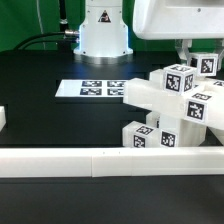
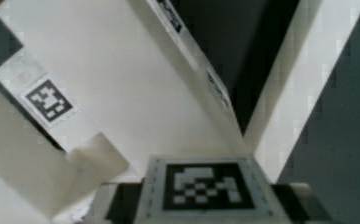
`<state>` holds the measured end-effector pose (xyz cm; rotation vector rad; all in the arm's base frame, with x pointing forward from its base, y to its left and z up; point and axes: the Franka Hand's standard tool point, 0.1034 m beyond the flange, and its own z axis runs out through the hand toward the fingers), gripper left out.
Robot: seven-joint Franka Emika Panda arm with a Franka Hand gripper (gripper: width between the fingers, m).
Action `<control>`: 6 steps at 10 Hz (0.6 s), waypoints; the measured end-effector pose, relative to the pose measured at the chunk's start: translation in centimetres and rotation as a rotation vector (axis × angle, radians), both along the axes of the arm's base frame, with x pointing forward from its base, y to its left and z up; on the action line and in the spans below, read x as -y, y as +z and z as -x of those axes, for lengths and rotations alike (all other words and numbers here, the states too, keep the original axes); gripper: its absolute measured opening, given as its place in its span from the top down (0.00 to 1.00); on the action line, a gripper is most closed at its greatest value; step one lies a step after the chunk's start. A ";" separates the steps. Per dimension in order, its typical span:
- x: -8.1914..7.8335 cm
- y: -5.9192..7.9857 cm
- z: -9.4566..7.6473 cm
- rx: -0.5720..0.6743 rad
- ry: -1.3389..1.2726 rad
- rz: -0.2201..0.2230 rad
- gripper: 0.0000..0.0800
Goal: Assemble chair
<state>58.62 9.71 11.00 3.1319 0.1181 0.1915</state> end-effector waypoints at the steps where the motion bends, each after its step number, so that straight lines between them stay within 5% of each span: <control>1: 0.0 0.0 0.1 0.008 -0.110 -0.020 0.67; 6: -0.4 0.0 0.0 0.011 -0.601 -0.126 0.67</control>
Offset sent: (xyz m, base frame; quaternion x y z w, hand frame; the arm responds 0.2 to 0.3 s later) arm -0.0122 -0.0020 -0.0156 -0.0167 -0.0197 0.2572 0.9660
